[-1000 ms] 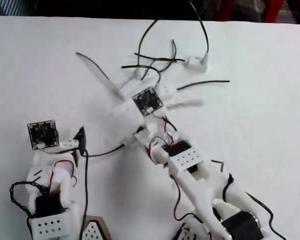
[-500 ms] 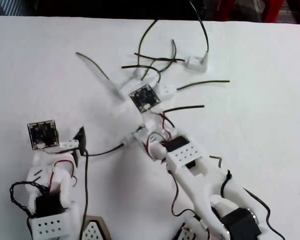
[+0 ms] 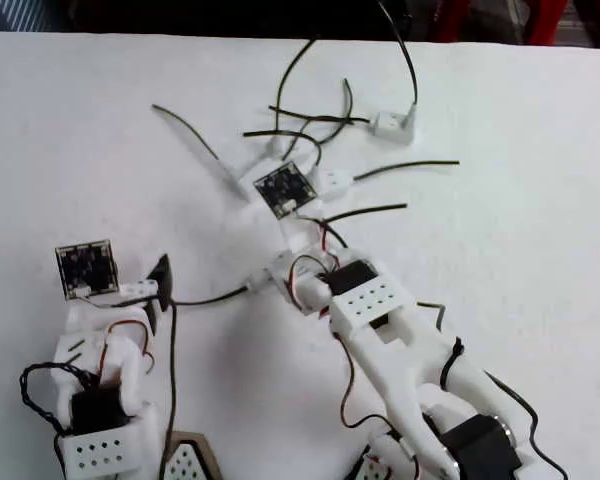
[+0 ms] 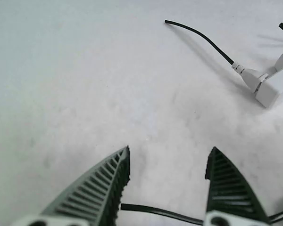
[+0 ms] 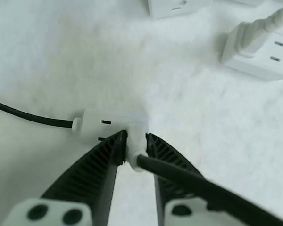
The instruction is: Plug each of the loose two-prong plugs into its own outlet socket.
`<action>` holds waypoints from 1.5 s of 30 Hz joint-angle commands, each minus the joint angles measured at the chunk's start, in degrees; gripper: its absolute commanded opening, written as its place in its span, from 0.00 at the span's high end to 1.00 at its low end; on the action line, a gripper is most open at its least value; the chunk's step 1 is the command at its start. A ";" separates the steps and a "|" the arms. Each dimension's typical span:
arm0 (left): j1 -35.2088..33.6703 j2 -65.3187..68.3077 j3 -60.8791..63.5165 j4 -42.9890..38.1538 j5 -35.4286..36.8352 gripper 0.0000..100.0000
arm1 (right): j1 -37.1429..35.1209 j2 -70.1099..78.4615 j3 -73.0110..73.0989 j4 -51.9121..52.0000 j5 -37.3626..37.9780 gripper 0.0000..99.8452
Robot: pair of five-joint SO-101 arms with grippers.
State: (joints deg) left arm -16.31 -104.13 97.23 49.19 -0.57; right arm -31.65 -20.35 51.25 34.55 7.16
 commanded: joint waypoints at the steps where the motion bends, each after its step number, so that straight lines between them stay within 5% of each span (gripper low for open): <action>1: -0.48 -0.48 -0.26 -0.09 -0.44 0.74 | -0.22 -0.13 -2.99 2.07 0.00 0.98; 15: -0.48 -0.48 -0.26 0.18 -0.44 0.74 | -0.13 11.82 -13.71 14.46 -4.48 0.98; 24: -0.48 -0.48 -0.26 0.18 -0.44 0.74 | 1.19 6.81 -14.07 20.00 -9.93 0.98; 33: -0.48 -0.48 -0.26 0.26 -0.44 0.74 | 1.89 5.67 -11.87 20.26 -18.37 0.98; 45: -0.48 -0.48 -0.26 0.26 -0.44 0.74 | -1.45 11.74 -11.60 15.08 -20.75 0.98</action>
State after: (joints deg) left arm -16.31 -104.13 97.23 49.19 -0.57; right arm -31.56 -11.74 39.47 51.16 -13.41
